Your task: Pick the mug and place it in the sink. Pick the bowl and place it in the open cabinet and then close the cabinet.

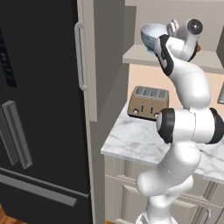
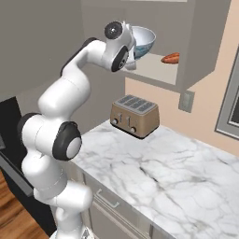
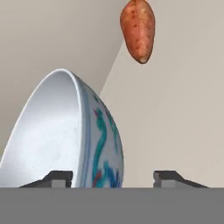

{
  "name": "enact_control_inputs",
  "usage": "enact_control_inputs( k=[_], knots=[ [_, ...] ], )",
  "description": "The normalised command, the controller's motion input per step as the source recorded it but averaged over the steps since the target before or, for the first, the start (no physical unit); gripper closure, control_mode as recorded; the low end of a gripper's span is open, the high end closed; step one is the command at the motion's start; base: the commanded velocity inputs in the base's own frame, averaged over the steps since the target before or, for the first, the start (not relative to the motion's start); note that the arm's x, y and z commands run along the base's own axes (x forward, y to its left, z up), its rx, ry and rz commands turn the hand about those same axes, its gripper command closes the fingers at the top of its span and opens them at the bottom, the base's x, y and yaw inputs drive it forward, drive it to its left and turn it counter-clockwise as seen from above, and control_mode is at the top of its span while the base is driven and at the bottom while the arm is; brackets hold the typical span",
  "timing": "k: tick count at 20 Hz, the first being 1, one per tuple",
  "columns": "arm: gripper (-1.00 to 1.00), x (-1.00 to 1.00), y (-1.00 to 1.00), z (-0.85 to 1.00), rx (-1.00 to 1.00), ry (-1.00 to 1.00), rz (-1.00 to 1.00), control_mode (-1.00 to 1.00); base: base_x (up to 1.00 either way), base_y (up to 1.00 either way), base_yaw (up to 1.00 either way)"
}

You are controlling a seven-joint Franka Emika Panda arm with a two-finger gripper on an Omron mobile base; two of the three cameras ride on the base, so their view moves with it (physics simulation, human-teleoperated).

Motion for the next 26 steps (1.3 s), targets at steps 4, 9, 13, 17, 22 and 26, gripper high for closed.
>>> enact_control_inputs(
  k=[4, 9, 13, 17, 22, 26],
  knots=[
    [-1.00, 0.00, 0.00, 0.13, 0.00, -0.35, 0.00, -1.00, 0.00, 0.00, 0.00],
    [-1.00, 0.02, 0.04, 0.04, 0.00, -0.33, 0.00, -1.00, 0.00, 0.00, 0.00],
    [-1.00, 0.00, 0.00, 0.25, 0.00, -0.12, -0.02, -1.00, 0.00, 0.00, 0.00],
    [-1.00, -0.09, -0.12, 0.68, 0.03, 0.00, 0.00, -1.00, 0.00, 0.00, 0.00],
    [-1.00, -0.42, -0.22, 0.59, 0.12, 0.09, -0.01, -1.00, 0.00, 0.00, 0.00],
    [-1.00, -0.98, -0.03, 0.05, 0.14, 0.18, -0.01, -1.00, 0.00, 0.00, 0.00]
  ],
)
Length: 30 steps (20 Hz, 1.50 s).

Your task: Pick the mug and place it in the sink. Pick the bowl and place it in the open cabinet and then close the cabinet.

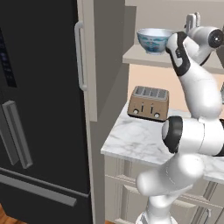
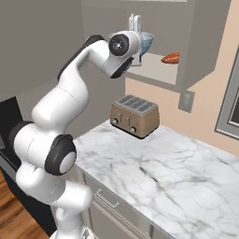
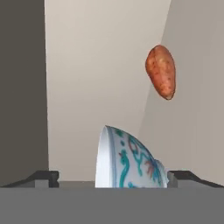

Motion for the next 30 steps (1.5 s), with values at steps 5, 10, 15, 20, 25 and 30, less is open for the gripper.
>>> enact_control_inputs(
  k=[5, 10, 15, 20, 25, 30],
  knots=[
    [-1.00, -1.00, 0.03, -0.12, 0.05, 0.02, 0.00, -1.00, 0.00, 0.00, 0.00],
    [-1.00, -1.00, 0.08, -0.08, 0.00, -0.07, 0.00, -1.00, 0.00, 0.00, 0.00],
    [-1.00, -1.00, 0.23, -0.16, 0.00, -0.02, 0.00, -1.00, 0.00, 0.00, 0.00],
    [-1.00, -0.98, 0.28, 0.00, 0.00, -0.17, 0.00, -1.00, 0.00, 0.00, 0.00],
    [-1.00, -0.99, 0.28, -0.07, 0.00, -0.02, 0.00, -1.00, 0.00, 0.00, 0.00],
    [-1.00, -0.96, 0.58, -0.04, 0.00, 0.22, 0.00, -1.00, 0.00, 0.00, 0.00]
  ],
)
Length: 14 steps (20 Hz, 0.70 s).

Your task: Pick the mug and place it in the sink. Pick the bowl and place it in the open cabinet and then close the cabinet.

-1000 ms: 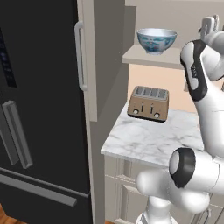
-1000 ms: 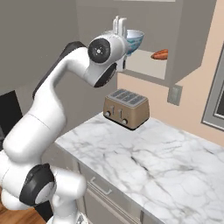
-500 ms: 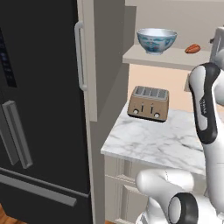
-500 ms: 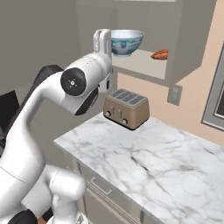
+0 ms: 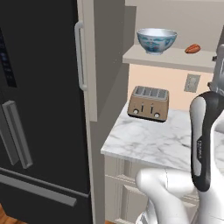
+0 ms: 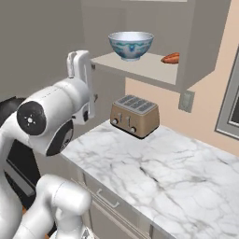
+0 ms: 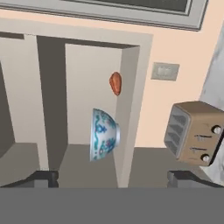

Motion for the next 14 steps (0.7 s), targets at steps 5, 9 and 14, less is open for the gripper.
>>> enact_control_inputs(
  k=[5, 9, 14],
  knots=[
    [-1.00, -1.00, 0.54, 0.00, 0.00, 0.21, 0.00, -1.00, 0.00, 0.00, 0.00],
    [-1.00, -0.98, 0.46, -0.01, 0.02, 0.06, 0.00, -1.00, 0.00, 0.00, 0.00],
    [-1.00, -0.76, 0.62, -0.13, 0.07, 0.02, 0.00, -1.00, 0.00, 0.00, 0.00]
  ],
)
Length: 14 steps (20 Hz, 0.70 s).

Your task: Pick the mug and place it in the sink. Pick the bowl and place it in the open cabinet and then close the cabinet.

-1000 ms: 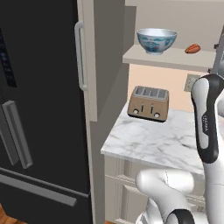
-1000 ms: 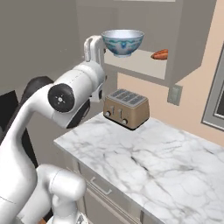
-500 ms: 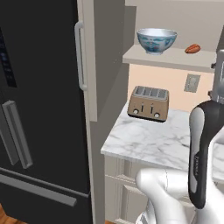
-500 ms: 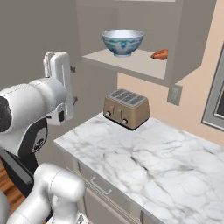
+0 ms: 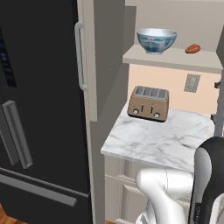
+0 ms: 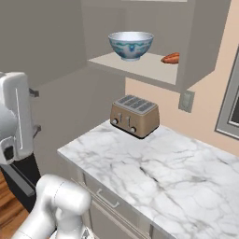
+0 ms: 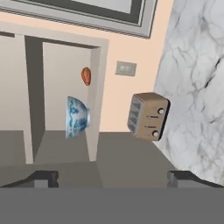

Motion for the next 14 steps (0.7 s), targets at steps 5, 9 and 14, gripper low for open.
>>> enact_control_inputs(
  k=[5, 9, 14],
  knots=[
    [-1.00, -0.47, 0.67, -0.06, 0.06, -0.04, -0.03, -1.00, 0.00, 0.00, 0.00],
    [-1.00, -0.35, 0.71, -0.08, 0.01, -0.07, -0.04, -1.00, 0.00, 0.00, 0.00],
    [-1.00, -0.05, 0.79, 0.00, -0.01, -0.14, -0.05, -1.00, 0.00, 0.00, 0.00]
  ],
)
